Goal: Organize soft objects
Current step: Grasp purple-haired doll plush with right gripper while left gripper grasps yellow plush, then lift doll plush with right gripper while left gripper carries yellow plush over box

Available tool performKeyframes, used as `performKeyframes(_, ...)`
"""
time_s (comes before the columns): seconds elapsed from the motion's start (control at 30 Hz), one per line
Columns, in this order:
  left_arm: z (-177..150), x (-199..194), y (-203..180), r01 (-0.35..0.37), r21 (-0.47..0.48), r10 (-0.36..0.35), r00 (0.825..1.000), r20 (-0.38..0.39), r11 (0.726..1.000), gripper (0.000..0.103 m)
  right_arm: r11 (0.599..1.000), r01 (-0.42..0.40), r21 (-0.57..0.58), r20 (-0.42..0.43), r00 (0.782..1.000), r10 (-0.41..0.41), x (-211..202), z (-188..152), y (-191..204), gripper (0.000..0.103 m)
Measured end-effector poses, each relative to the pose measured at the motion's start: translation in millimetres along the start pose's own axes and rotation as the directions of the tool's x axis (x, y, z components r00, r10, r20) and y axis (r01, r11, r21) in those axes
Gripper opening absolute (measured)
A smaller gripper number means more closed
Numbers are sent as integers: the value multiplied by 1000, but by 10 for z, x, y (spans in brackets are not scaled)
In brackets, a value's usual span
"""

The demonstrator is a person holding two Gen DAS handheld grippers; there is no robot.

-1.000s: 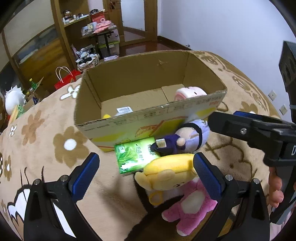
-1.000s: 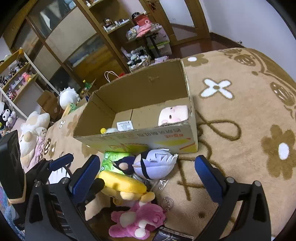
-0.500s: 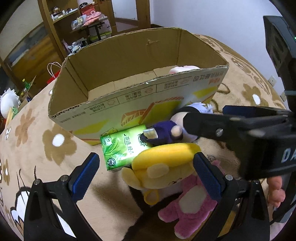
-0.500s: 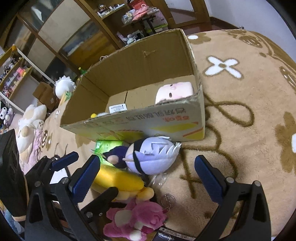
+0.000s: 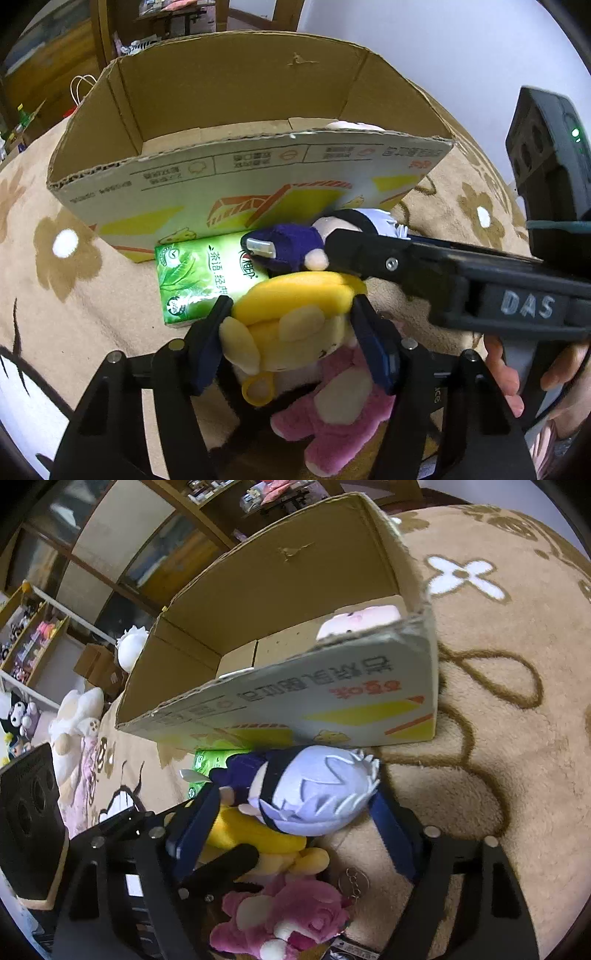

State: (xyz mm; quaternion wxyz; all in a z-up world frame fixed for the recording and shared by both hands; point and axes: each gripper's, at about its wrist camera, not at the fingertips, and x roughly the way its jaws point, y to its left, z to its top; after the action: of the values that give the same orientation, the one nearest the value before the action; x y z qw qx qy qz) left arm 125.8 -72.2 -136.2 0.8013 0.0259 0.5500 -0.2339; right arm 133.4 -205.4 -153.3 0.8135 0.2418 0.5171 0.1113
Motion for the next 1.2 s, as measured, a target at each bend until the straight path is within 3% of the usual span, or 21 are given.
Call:
performKeyframes(0.1, -12, -16, 27, 6, -20, -6, 1000, -3, 1000, 60, 998, -31, 52, -34, 999, 33, 79, -11, -86, 79)
performKeyframes(0.2, -22, -52, 22, 4, -25, -4, 1000, 2, 1000, 59, 989, -96, 112, -39, 994, 101, 136, -21, -170, 69)
performKeyframes(0.4, -67, -188, 33, -57, -30, 58, 998, 27, 998, 57, 990, -87, 108, -19, 996, 89, 115, -16, -180, 63)
performKeyframes(0.6, -109, -415, 51, -117, -43, 121, 989, 88, 992, 57, 999, -12, 31, 29, 1000, 11, -87, -14, -98, 62)
performKeyframes(0.73, -120, -569, 37, -194, -21, 195, 970, 142, 981, 57, 1000, 9, 9, 73, 997, -10, -274, -18, -68, 62)
performKeyframes(0.97, -143, -809, 72, -251, -53, 256, 942, 215, 967, 57, 999, 36, 11, 145, 989, -37, -670, -111, -79, 61)
performKeyframes(1.2, -146, -1190, 103, -295, -96, 309, 880, 361, 951, 57, 999, 44, -8, 270, 962, -40, -1072, -164, 47, 61)
